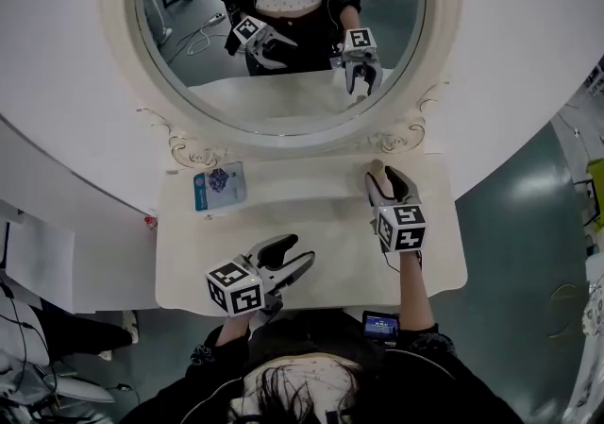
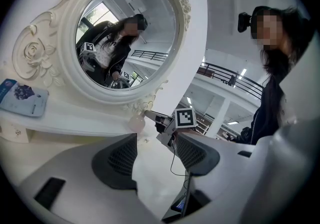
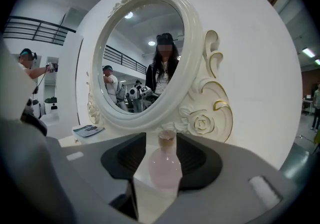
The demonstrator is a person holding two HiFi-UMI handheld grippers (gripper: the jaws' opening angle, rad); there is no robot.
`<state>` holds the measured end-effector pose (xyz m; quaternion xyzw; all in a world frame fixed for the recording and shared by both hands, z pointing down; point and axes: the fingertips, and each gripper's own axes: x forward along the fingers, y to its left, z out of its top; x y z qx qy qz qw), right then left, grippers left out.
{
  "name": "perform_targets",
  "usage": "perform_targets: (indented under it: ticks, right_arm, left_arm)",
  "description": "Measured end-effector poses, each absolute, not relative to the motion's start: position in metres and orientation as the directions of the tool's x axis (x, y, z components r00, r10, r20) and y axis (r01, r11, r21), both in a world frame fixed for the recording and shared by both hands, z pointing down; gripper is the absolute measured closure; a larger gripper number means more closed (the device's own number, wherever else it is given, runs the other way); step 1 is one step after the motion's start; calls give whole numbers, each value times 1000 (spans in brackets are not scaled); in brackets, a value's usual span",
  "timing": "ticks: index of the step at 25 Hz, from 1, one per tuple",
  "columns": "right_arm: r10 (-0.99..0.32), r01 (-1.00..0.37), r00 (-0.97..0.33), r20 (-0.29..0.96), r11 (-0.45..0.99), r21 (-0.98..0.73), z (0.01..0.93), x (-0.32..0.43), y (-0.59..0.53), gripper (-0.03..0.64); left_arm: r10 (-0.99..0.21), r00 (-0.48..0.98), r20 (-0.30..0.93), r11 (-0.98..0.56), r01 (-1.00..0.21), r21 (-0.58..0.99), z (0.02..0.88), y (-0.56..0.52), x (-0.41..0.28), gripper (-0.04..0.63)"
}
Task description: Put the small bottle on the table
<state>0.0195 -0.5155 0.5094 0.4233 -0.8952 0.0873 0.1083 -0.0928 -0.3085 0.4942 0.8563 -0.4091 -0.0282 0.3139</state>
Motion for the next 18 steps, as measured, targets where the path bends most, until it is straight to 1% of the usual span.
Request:
perform_targets:
  ticks: [6, 18]
  right_arm:
    - [-733, -767, -633, 248, 637, -77, 493, 11, -467, 431]
    - [-684, -706, -705, 188, 704, -84, 453, -48, -337, 433]
  left_arm:
    - [-699, 690, 189, -499, -659, 563, 490, -294, -101, 348]
    - [-660, 731, 176, -556, -632, 540, 484, -236, -123, 348]
